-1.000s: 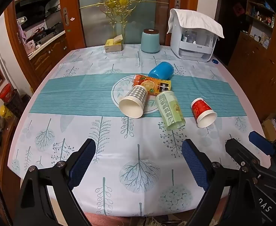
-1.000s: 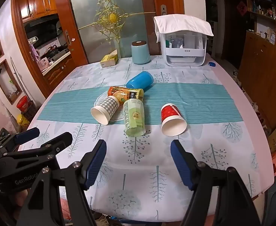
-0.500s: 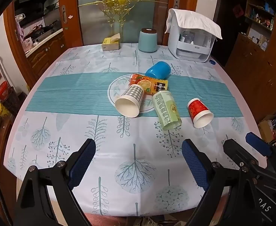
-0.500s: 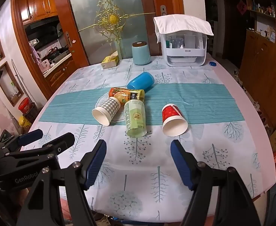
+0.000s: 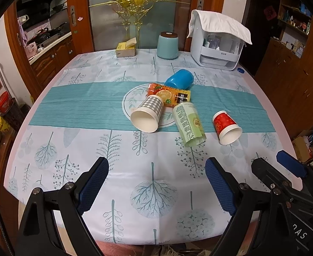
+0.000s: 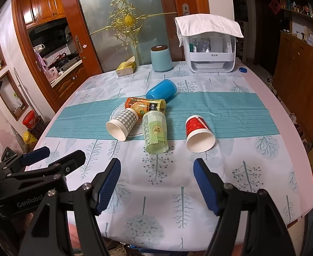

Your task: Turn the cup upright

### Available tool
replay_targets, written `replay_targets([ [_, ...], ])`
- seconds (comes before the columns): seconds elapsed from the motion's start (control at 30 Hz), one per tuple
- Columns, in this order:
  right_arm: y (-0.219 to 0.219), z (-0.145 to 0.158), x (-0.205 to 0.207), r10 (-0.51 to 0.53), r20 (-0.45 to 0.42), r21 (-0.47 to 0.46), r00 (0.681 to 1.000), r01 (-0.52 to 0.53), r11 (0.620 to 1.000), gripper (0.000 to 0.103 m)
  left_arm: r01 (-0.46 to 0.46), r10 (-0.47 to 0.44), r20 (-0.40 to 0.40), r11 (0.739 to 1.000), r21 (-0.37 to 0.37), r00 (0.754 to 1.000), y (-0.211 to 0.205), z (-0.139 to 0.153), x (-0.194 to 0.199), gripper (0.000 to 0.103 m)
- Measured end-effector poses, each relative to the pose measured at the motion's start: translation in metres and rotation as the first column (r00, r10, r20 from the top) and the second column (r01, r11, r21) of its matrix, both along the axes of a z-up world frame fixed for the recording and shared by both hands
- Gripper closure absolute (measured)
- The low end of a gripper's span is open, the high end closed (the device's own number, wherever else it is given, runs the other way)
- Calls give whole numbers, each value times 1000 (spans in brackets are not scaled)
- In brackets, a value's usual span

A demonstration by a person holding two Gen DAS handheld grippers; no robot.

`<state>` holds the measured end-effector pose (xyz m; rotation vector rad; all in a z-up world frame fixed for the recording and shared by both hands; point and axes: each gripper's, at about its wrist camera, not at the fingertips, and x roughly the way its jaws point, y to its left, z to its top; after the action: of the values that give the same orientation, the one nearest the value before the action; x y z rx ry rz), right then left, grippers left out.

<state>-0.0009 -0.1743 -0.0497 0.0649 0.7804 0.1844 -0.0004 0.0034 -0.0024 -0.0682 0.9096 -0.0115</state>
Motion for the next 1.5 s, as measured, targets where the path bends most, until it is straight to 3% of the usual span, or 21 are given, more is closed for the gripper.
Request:
replay_targets([
  [1.5,5,-7,4,20,3,1,1000,-20,1000,32,9,-9,-34,1000,-14,999,1,-5,13,12],
])
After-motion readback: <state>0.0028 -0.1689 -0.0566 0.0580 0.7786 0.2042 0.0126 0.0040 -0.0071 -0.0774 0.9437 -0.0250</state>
